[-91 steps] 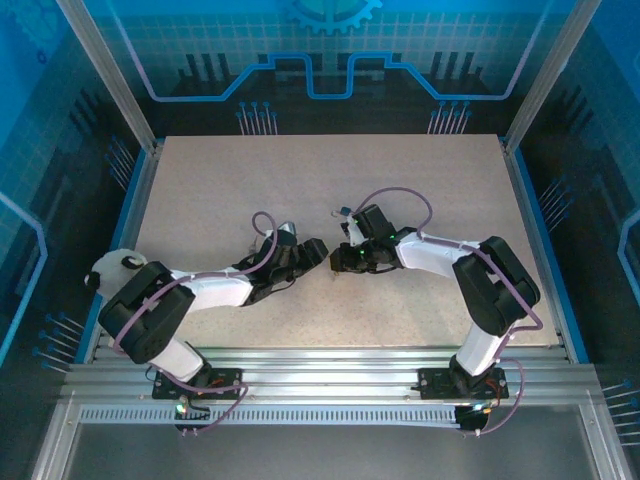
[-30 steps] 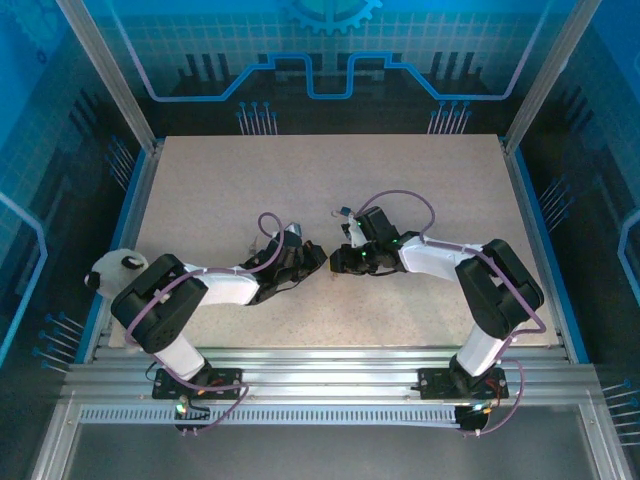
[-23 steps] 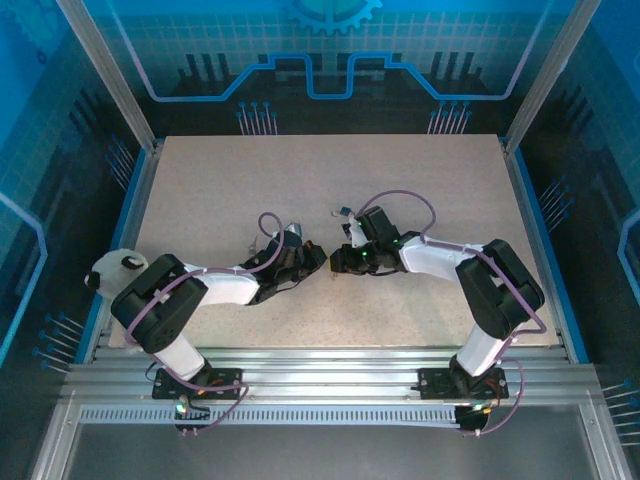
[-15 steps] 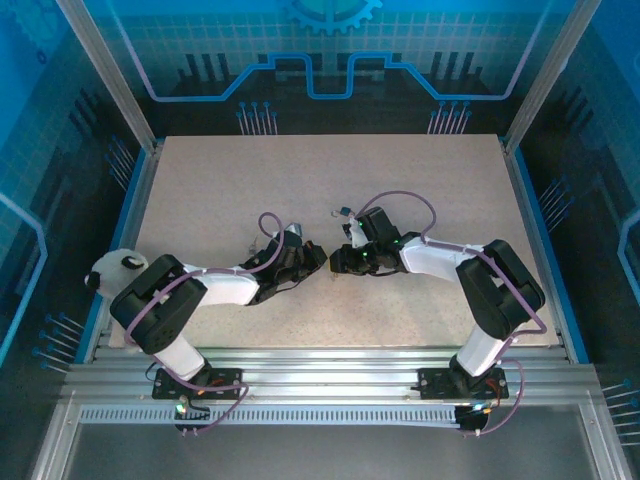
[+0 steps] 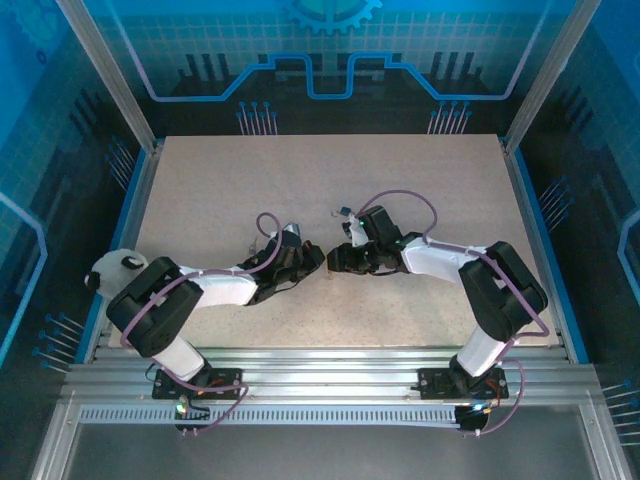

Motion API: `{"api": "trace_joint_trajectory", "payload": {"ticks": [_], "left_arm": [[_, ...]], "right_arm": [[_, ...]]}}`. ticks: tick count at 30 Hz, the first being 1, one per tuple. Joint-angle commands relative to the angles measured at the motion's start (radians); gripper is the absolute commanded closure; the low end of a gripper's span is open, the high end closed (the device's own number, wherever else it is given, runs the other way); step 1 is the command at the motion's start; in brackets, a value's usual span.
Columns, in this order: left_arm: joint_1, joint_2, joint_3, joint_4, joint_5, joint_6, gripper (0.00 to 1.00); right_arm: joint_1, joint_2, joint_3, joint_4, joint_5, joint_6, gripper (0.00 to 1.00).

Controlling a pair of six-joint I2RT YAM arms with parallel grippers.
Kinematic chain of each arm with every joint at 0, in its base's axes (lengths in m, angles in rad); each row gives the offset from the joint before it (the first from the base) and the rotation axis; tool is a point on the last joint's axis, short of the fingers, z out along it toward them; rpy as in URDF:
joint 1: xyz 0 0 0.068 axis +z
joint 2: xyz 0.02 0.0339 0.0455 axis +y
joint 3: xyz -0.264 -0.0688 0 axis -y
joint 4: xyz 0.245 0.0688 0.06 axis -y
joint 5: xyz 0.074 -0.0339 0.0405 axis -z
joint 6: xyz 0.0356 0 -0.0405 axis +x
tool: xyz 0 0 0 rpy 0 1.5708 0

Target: Lock with the key

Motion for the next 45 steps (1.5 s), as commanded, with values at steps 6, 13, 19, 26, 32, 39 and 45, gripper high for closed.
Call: {"api": "trace_joint_trajectory", "payload": {"ticks": [6,13,19,26,32,39,45], "left_arm": [[-0.007,-0.06,-0.015,-0.042,-0.008,0.025,1.0],[-0.007,-0.082,-0.015,-0.064,-0.014,0.029,1.0],[-0.007,-0.081,-0.017,-0.06,-0.011,0.024,1.0],[-0.007,-0.077,-0.018,-0.056,-0.006,0.019,1.0],[-0.007,-0.084,-0.021,-0.053,-0.004,0.018,1.0],[-0.006,-0.091,-0.018,-0.051,0.006,0.013,1.0],[-0.007,-0.095,-0.016,-0.051,0.015,0.007,1.0]], "right_arm": [[-0.011,-0.04,-0.01,0.05,-0.039,-0.002,0.53],[-0.005,-0.047,-0.041,0.079,-0.053,0.004,0.56],[0.004,-0.045,-0.047,0.102,-0.054,0.008,0.6],[0.039,-0.029,-0.032,0.093,-0.029,-0.004,0.61],[0.043,-0.018,-0.031,0.099,-0.028,-0.001,0.61],[0.048,0.005,-0.023,0.101,-0.031,0.003,0.65],[0.051,0.012,-0.022,0.094,-0.021,-0.002,0.66]]}}
